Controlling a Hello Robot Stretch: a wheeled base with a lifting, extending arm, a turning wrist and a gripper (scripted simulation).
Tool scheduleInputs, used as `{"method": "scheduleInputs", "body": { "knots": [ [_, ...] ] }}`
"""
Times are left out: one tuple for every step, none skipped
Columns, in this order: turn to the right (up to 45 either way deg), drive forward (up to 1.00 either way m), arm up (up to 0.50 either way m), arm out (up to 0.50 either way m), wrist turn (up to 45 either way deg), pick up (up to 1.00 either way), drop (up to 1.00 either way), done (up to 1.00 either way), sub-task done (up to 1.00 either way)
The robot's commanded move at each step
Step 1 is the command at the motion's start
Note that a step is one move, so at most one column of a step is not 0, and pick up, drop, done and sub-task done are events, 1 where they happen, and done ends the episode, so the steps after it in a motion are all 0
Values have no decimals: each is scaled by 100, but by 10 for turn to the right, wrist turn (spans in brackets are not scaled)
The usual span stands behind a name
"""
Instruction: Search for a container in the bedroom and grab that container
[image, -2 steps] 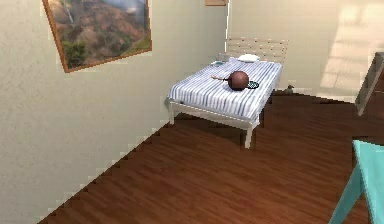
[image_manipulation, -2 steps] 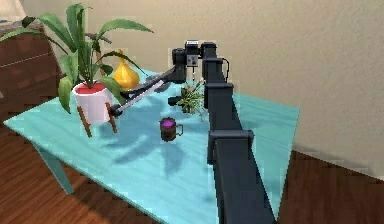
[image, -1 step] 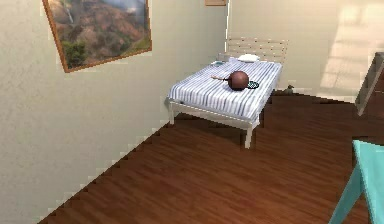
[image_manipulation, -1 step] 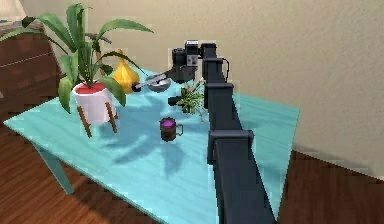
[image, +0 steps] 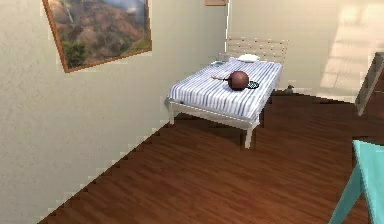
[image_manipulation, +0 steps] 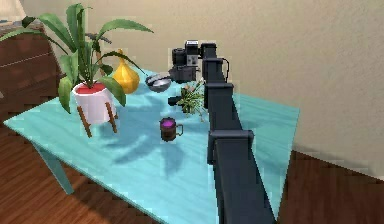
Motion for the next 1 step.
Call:
{"method": "scheduleInputs", "body": {
  "knots": [
    [0,0,-30,0,0,0,0,0,0]
  ]
}}
